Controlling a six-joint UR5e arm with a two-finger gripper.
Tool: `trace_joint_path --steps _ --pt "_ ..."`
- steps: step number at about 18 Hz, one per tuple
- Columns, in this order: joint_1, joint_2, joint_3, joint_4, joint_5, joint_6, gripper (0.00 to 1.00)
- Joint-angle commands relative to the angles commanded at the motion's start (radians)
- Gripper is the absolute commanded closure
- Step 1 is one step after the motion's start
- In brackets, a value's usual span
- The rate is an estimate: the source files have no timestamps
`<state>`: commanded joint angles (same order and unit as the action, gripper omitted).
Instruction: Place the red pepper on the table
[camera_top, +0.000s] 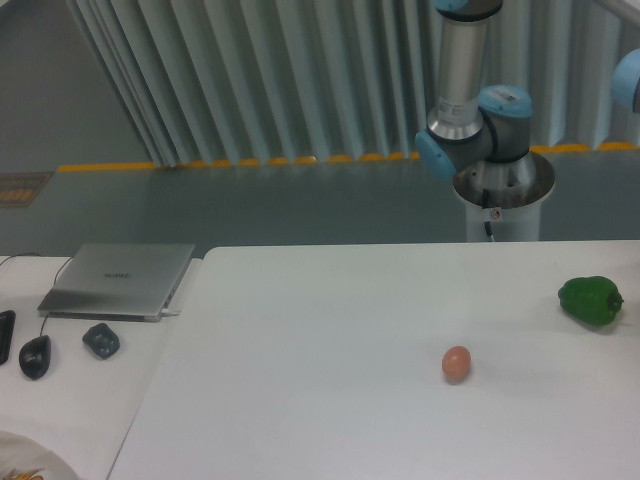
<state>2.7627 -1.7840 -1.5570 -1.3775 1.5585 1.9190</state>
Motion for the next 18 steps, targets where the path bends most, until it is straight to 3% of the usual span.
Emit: trace_joint_path --steps 5,11,18 --pt "-0.005 0.002 -0.003 -0.006 -0.003 0.0 0.0" --pt "-0.017 0.005 -0.054 0.011 -0.006 -0.011 0.0" --pt "0.061 0.015 -0.055 0.041 -0.005 -0.002 0.0"
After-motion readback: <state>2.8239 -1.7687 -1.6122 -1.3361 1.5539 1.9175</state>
